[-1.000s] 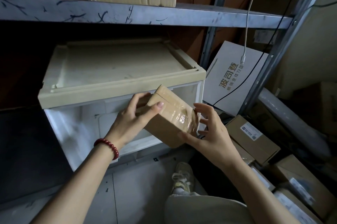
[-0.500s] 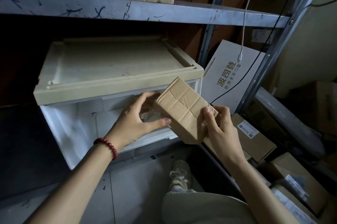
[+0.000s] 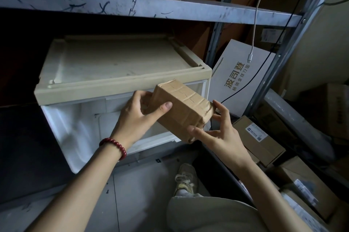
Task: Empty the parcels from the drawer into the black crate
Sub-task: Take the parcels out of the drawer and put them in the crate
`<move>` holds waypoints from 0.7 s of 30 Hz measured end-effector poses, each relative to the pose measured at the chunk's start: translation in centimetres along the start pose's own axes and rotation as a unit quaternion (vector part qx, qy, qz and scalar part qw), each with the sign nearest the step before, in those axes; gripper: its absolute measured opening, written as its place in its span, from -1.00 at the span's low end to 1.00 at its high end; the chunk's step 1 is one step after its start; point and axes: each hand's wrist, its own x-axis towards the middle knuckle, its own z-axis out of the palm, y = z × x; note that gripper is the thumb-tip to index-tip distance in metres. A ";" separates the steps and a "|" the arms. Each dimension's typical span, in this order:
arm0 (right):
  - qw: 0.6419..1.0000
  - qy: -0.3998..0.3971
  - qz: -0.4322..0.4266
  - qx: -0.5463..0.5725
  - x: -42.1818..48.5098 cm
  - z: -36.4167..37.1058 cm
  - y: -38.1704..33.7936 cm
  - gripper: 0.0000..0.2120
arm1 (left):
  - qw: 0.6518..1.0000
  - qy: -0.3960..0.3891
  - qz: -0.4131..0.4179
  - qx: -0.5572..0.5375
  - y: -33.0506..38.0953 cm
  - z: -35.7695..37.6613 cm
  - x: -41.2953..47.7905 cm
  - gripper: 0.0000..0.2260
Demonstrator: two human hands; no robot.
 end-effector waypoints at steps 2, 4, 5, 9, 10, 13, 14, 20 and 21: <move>1.000 0.007 0.021 0.007 0.0 0.1 0.1 -0.08 | 1.000 0.002 0.005 0.001 -0.1 0.0 0.1 -0.44; 0.996 0.007 0.055 0.070 0.1 0.3 0.1 -0.16 | 1.000 -0.005 0.010 -0.003 -0.1 0.0 0.1 -0.39; 0.990 0.005 0.076 0.117 0.1 0.3 0.1 -0.24 | 1.000 -0.012 0.010 -0.009 -0.1 0.0 0.1 -0.35; 0.954 -0.005 0.138 0.267 0.5 0.5 0.2 -0.57 | 0.999 -0.047 -0.002 -0.017 0.1 0.2 0.1 -0.16; 0.944 -0.018 0.149 0.295 0.6 0.5 0.3 -0.55 | 0.998 -0.057 -0.009 -0.015 0.2 0.3 0.1 -0.15; 0.916 -0.083 0.172 0.354 0.5 0.7 0.6 -0.45 | 0.994 -0.094 -0.021 -0.059 0.5 0.6 0.1 -0.28; 0.910 -0.104 0.173 0.363 0.5 0.8 0.6 -0.46 | 0.991 -0.104 -0.023 -0.082 0.7 0.7 0.1 -0.33; 0.937 -0.090 0.159 0.298 0.8 1.6 1.1 -0.67 | 0.981 -0.110 -0.010 -0.160 1.1 1.3 0.1 -0.24; 0.945 -0.081 0.148 0.279 0.8 1.7 1.2 -0.69 | 0.979 -0.109 -0.012 -0.174 1.1 1.5 0.1 -0.25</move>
